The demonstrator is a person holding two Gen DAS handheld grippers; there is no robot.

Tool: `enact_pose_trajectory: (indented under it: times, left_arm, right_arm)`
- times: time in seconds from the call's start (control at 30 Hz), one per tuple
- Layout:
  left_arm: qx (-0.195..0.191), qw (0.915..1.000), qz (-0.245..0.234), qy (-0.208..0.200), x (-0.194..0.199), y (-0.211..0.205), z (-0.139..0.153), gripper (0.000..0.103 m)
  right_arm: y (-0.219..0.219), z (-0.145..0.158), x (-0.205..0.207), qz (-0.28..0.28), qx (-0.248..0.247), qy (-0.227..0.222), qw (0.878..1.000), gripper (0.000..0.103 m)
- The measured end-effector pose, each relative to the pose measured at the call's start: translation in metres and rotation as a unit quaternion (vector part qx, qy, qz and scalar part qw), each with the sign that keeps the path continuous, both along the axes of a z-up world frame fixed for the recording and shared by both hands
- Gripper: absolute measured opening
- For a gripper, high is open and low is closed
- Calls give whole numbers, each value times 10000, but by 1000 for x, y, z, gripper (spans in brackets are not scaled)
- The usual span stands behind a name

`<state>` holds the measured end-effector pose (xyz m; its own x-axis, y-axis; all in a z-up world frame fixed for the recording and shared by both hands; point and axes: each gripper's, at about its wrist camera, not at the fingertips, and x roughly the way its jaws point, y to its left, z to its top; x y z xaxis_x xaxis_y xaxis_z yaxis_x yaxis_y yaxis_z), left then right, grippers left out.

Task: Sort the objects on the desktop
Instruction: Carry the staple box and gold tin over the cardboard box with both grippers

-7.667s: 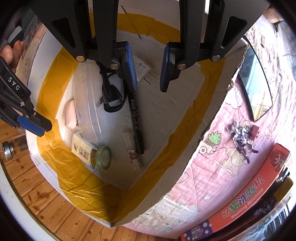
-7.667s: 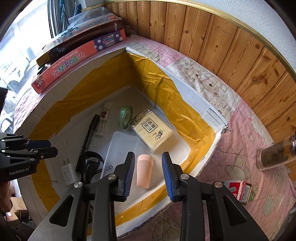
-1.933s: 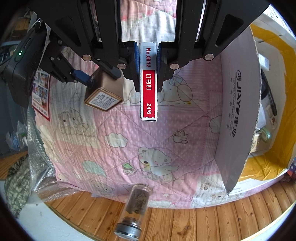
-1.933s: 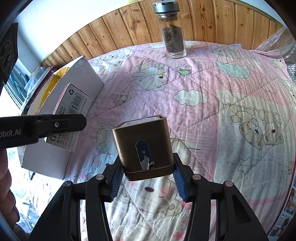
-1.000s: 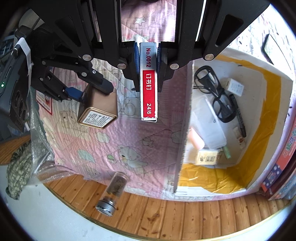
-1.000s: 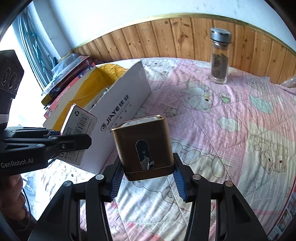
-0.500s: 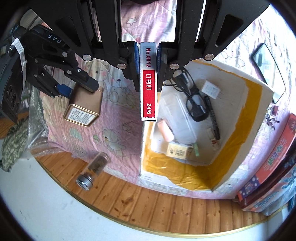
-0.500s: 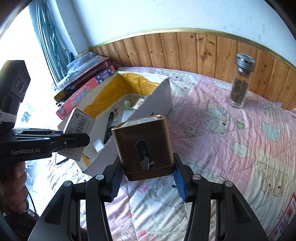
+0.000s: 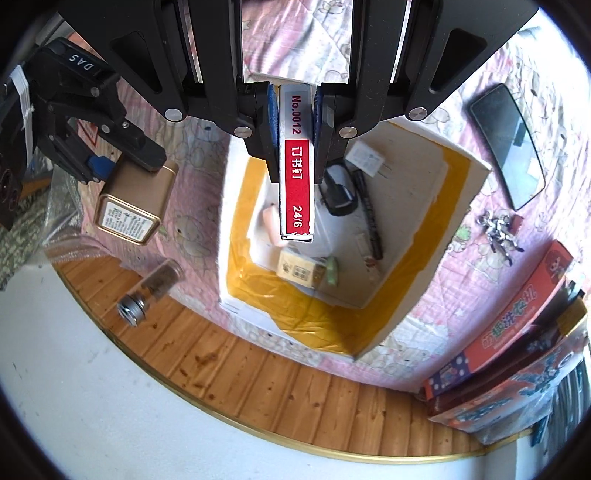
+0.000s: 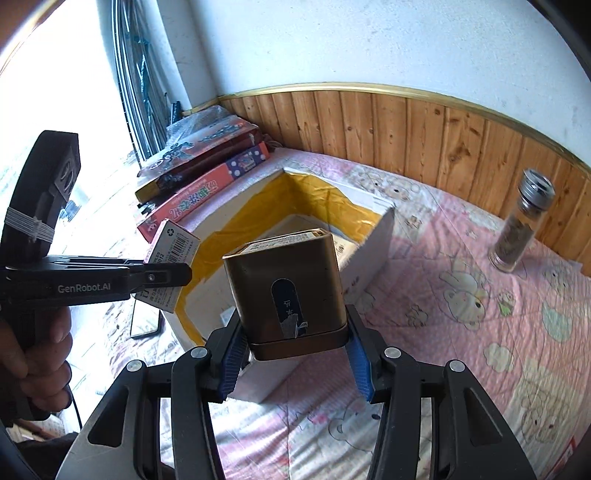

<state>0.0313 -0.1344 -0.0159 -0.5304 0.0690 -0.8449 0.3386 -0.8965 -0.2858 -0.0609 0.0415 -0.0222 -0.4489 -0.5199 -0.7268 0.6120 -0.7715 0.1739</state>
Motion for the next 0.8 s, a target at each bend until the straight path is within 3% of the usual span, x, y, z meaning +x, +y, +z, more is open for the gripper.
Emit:
enact_pose_trajectory:
  times: [0.37, 0.8]
  left_arm:
    - [-13, 9995, 316, -60, -1, -41, -5, 14]
    - [115, 9989, 245, -378, -22, -61, -28, 14]
  right_arm:
    - [-44, 6, -18, 442, 133, 96, 9989, 51]
    - [-79, -5, -69, 545, 135, -289, 9980, 51]
